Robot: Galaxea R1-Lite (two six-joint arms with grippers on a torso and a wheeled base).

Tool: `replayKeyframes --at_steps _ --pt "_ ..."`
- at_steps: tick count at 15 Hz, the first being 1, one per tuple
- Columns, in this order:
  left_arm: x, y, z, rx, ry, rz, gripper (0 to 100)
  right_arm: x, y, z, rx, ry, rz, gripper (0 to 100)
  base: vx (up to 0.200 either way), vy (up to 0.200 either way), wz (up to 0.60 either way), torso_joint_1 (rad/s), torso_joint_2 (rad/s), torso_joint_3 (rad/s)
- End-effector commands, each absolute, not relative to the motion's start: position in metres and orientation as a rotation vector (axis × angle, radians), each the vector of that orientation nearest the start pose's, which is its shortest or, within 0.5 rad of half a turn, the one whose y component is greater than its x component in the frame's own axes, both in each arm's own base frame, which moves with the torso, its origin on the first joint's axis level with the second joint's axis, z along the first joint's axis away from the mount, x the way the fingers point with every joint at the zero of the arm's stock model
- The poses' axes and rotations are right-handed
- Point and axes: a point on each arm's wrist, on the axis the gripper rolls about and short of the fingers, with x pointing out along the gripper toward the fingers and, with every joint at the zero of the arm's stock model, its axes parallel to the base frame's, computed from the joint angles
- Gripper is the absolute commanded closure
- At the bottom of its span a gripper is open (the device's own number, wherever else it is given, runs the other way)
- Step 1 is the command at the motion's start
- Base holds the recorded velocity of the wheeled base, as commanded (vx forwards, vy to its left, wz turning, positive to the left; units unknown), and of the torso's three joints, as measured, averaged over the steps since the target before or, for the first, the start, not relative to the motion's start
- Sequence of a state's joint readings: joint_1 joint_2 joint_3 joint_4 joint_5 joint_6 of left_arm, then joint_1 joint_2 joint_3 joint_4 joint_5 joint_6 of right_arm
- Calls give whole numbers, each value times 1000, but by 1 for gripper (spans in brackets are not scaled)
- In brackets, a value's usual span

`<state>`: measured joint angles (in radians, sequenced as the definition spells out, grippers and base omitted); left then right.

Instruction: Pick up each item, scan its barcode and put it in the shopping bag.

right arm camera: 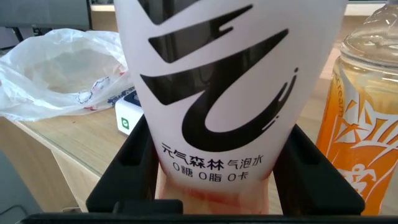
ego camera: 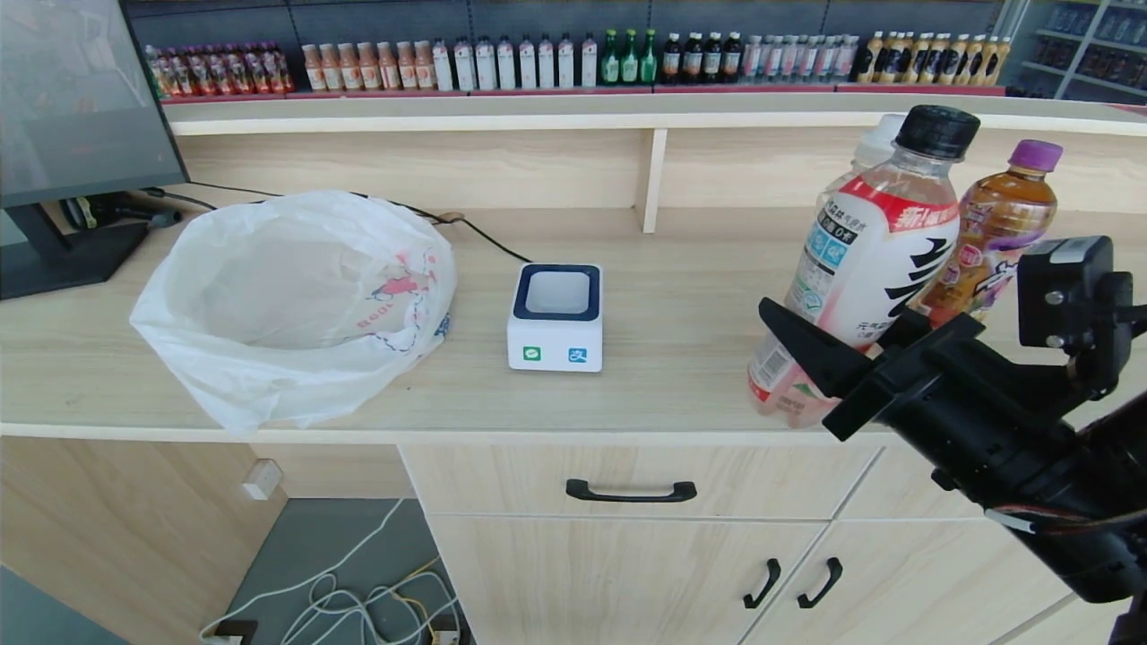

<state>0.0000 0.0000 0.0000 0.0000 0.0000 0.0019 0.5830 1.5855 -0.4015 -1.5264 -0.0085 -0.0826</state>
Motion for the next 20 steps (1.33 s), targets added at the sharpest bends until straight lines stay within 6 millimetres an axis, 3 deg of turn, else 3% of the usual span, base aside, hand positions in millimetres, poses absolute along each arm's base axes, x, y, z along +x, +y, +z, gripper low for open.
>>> replayKeyframes --at_steps 1,15,20 --pt "-23 0 75 2 0 0 0 200 131 200 20 -350 555 100 0 0 0 0 0 0" --pt "-23 0 75 -5 0 0 0 204 132 211 30 -402 541 100 0 186 0 3 3 2" --pt "-23 0 75 -2 0 0 0 207 128 212 22 -410 523 100 0 0 0 0 0 0"
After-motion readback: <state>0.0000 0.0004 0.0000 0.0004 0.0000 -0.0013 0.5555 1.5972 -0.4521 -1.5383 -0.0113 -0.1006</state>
